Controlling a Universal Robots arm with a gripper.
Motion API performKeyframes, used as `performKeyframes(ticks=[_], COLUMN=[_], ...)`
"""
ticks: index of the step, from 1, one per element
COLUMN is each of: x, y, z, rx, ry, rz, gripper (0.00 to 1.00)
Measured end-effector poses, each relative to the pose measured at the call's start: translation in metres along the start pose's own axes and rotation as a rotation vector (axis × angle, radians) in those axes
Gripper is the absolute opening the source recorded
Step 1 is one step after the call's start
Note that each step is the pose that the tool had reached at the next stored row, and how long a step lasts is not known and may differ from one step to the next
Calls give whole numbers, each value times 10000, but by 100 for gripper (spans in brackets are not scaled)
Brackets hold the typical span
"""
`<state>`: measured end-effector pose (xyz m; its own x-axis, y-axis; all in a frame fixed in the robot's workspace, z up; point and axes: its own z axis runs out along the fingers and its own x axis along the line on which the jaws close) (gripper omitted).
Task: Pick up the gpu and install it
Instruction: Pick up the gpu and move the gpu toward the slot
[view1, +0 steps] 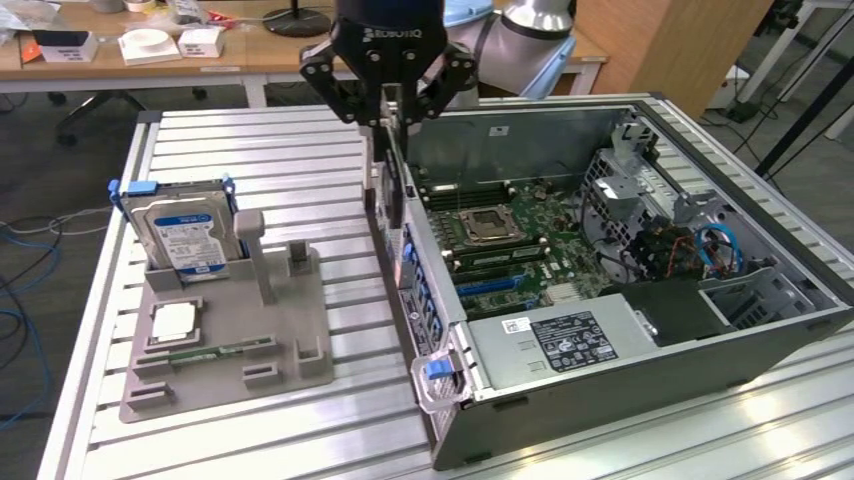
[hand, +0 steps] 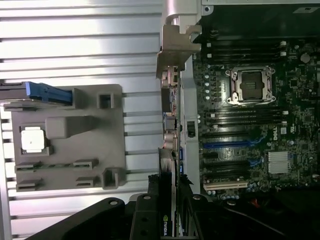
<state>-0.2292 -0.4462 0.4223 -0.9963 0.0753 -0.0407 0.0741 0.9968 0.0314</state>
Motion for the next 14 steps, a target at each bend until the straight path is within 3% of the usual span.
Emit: performKeyframes(ticks=[14], x=[-435], y=[44], z=[21], rx=[-41], ry=[-7], rz=[1], gripper=[26])
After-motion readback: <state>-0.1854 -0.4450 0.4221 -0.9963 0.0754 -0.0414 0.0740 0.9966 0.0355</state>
